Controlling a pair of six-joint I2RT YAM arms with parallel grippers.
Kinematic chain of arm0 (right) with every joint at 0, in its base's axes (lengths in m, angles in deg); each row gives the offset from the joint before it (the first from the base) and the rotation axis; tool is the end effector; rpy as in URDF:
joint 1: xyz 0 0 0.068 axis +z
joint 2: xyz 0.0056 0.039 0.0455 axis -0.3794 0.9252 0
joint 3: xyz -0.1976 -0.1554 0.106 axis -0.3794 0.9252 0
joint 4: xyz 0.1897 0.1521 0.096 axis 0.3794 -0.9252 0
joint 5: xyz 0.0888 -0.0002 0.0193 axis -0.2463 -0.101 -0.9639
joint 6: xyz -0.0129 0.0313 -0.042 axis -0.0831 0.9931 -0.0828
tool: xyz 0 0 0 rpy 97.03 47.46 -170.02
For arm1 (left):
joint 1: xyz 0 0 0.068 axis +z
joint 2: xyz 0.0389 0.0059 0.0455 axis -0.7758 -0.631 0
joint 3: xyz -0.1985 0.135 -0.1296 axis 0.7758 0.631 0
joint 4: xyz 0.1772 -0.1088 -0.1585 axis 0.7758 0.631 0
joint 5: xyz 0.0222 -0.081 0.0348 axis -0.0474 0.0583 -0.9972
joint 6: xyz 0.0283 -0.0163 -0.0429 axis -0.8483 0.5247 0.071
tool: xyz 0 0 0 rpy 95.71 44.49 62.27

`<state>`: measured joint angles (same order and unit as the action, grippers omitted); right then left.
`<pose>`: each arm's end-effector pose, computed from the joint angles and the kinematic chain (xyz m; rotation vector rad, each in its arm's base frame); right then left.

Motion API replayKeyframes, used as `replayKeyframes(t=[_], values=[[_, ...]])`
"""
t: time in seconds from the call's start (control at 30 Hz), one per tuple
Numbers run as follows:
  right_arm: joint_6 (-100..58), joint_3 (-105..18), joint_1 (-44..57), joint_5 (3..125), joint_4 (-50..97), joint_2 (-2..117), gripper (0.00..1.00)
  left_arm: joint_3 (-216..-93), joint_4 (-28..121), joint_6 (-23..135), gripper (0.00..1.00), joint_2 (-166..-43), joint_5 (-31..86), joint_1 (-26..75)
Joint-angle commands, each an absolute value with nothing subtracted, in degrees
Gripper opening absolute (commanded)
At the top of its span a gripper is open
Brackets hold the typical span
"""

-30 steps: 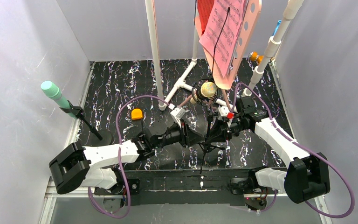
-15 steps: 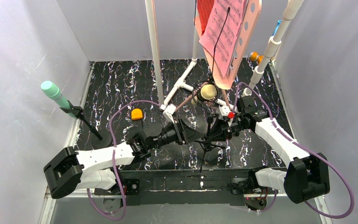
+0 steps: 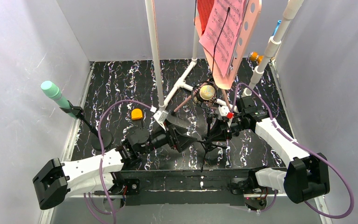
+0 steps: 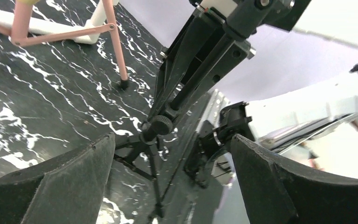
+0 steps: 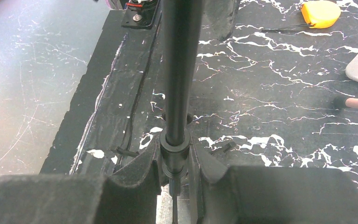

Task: Pack up the instrument practice props
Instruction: Unscrew the knob on the microphone stand, then place the microphone stand with the microphone at the center of the board.

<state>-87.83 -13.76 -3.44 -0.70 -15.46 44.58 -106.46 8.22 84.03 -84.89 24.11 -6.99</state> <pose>0.1894 0.1006 0.2471 -1.5503 1.3001 1.1897 0.1140 -0.1873 0.2730 0.3254 1.5525 -1.4458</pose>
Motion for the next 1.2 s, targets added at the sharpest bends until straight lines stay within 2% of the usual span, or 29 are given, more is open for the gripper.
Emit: replayKeyframes(t=[0.0, 0.3, 0.5, 0.63, 0.7, 0.77, 0.97, 1.17], values=[[-88.4, -14.4, -3.7, -5.1, -14.5, 43.5, 0.01, -109.5, 7.5, 67.6, 0.94, -86.2, 27.6, -6.8], [-88.3, -14.4, -3.7, -5.0, -14.4, 43.4, 0.01, -118.0, 7.2, 54.5, 0.94, -97.5, 31.6, -6.9], [-88.2, -14.5, -3.7, -5.0, -14.5, 43.4, 0.01, -118.4, 7.2, 51.0, 0.88, -100.7, 35.0, -6.9], [-88.4, -14.5, -3.7, -4.8, -14.6, 43.5, 0.01, -116.5, 7.2, 51.0, 0.87, -100.8, 36.4, -6.9], [-88.4, -14.5, -3.7, -4.6, -14.3, 43.6, 0.01, -114.9, 7.2, 51.0, 0.88, -100.2, 37.0, -6.9], [-88.4, -14.4, -3.7, -4.4, -14.0, 43.7, 0.01, -113.0, 6.8, 50.6, 0.98, -100.1, 36.7, -7.3], [-88.3, -14.1, -3.7, -4.7, -13.8, 43.9, 0.01, -110.0, 4.8, 45.8, 0.98, -103.8, 31.7, -10.4], [-88.3, -14.0, -3.7, -4.7, -13.7, 43.9, 0.01, -110.2, -3.9, 46.1, 0.98, -110.0, 28.2, -11.8]])
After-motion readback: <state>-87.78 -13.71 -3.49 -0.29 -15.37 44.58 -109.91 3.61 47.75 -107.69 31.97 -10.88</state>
